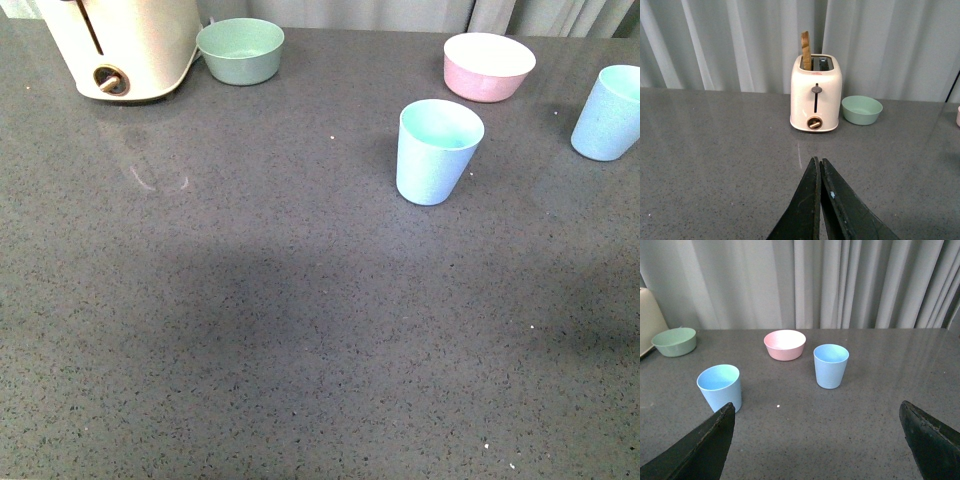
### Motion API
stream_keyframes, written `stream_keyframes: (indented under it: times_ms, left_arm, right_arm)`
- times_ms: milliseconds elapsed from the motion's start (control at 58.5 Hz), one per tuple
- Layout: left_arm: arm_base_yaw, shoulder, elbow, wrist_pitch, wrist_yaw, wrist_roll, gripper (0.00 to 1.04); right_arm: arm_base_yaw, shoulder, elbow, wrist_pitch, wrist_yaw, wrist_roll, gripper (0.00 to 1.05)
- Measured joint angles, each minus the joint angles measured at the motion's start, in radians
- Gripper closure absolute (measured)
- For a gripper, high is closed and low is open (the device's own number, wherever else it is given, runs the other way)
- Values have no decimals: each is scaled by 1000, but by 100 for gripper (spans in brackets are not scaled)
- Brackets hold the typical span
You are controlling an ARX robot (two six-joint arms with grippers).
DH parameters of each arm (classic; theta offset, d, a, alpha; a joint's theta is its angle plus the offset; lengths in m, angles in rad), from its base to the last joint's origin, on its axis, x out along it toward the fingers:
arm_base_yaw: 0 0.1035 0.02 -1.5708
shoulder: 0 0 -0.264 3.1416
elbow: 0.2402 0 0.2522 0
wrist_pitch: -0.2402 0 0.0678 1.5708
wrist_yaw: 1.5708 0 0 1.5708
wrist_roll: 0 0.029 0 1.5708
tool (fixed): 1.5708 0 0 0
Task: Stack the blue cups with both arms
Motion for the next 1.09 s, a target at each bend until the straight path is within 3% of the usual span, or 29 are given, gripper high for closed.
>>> stream_keyframes:
  times_ms: [68, 496, 599, 650, 735, 821, 958, 1095]
  left_arm:
    - [0, -90, 0, -98, 0, 0, 103]
    - [0, -123, 0, -110, 0, -1, 103]
    - [0, -123, 0, -110, 0, 0, 86]
    - [0, -124, 0, -110, 0, 0, 77]
    - [0, -124, 0, -110, 0, 0, 61]
    - [0, -124, 0, -110, 0, 0, 41]
    - [0, -124, 0, -110, 0, 0, 10]
    - [0, -124, 0, -110, 0, 2, 9]
  right_arm:
    - [0, 0, 0, 0, 1, 0, 9]
    - [0, 0, 0, 0, 1, 0, 9]
    - [-30, 190, 117, -286, -30, 95, 9]
    - [-71, 284, 148, -320, -80, 98, 9]
    - [-169, 466, 202, -228, -164, 38, 9]
    - [-276, 737, 317, -27, -217, -164, 9]
    - [-304, 1156, 530, 68, -258, -460, 9]
    - [-254, 1450, 756, 29, -231, -642, 9]
